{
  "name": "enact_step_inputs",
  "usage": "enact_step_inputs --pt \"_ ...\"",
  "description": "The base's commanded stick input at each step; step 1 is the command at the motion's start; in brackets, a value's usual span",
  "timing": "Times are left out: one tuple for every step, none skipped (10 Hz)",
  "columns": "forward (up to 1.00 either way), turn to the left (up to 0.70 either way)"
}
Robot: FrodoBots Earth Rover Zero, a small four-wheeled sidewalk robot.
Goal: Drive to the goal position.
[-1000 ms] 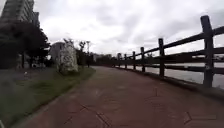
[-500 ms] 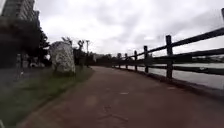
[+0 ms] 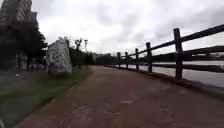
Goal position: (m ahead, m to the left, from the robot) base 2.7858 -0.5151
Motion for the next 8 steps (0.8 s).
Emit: enact_step_inputs --pt "1.0 0.0" --pt "1.0 0.0" --pt "1.0 0.0" --pt "1.0 0.0" --pt "1.0 0.0" --pt "1.0 0.0" --pt "1.0 0.0" --pt "1.0 0.0"
